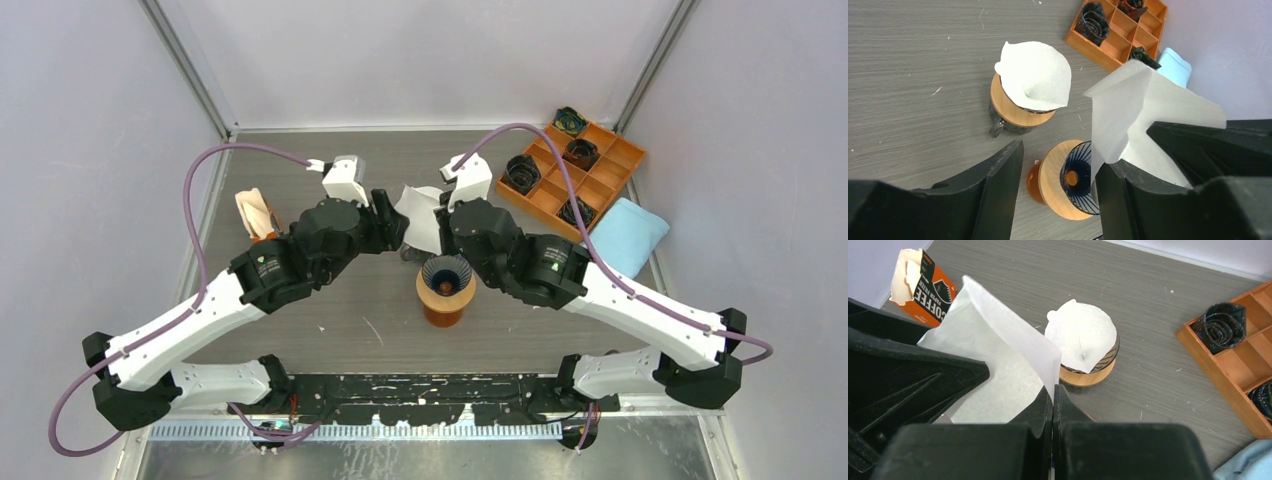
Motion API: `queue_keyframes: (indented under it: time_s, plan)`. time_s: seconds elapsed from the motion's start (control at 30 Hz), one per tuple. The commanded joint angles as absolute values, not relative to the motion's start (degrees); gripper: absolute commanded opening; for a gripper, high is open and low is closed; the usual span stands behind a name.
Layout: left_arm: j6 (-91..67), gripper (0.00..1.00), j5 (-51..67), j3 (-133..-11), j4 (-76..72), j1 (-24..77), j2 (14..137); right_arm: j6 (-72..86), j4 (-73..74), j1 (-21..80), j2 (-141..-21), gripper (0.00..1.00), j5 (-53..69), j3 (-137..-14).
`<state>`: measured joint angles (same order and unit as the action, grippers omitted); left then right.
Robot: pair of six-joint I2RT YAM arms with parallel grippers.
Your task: Place the coffee filter in the dripper
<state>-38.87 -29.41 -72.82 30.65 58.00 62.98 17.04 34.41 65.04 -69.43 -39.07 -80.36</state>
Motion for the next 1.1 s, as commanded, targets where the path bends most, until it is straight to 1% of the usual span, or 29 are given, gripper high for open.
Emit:
queue_keyframes:
  time_s: [0.0, 0.23, 0.67, 1.07]
  plan:
    - [-40.1, 0.54, -27.5, -72.9, 31.1, 57.7, 62.4, 22.5, 34.9, 63.0, -66.6, 0.01, -36.6, -82.1]
    - [-41.3, 0.46, -24.7, -72.5, 31.0, 57.7, 62.9, 26.6, 35.2, 58.6, -65.4, 0.01, -30.0, -80.0]
    - [-42.2, 0.44, -21.2, -73.1, 34.3, 57.4, 64.3, 31.7, 42.3, 54.1, -66.3, 0.01, -19.4, -80.8]
    - [-42.1, 0.41, -14.9, -77.6, 40.1, 57.3, 69.1, 33.8, 49.8, 52.6, -67.3, 0.01, -13.3, -82.5]
